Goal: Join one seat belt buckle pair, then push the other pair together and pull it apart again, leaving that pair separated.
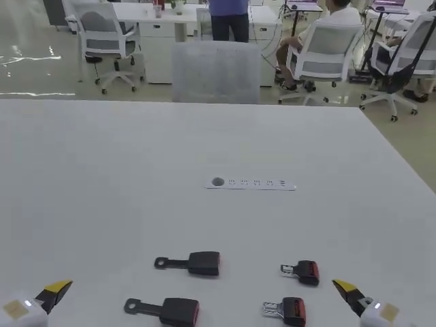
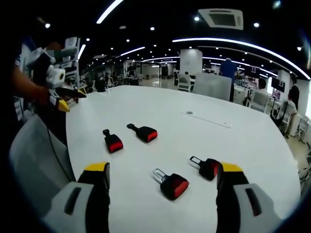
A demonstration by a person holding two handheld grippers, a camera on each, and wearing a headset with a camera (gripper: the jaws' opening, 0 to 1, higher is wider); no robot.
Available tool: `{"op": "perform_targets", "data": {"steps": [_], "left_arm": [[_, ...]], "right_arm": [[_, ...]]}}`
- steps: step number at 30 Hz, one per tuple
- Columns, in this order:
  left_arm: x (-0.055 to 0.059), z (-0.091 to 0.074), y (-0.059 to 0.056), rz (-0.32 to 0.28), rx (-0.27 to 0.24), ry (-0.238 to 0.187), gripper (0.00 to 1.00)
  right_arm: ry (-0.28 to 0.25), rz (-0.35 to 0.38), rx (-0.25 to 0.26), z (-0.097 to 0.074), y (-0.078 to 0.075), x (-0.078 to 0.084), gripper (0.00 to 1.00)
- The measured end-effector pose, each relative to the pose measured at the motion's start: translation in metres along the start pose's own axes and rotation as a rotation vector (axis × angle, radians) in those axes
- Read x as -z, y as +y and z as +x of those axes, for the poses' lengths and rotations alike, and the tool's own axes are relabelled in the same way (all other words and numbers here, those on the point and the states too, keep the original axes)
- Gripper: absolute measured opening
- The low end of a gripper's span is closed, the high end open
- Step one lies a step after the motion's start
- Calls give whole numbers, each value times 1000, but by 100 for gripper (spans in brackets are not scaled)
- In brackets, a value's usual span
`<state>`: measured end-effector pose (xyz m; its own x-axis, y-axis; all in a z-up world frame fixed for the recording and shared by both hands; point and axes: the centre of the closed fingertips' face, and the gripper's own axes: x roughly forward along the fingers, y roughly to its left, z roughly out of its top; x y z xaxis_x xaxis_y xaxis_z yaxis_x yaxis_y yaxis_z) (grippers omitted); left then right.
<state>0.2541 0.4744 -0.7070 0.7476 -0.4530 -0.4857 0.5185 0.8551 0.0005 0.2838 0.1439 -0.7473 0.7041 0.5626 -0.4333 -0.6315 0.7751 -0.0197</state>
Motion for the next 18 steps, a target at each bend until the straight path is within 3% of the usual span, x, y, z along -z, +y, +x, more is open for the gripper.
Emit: {"op": "perform_targets", "data": {"steps": [18], "left_arm": [[1, 5, 3, -60, 11, -16, 100]], "right_arm": [[-5, 42, 25, -5, -5, 3, 94]]}}
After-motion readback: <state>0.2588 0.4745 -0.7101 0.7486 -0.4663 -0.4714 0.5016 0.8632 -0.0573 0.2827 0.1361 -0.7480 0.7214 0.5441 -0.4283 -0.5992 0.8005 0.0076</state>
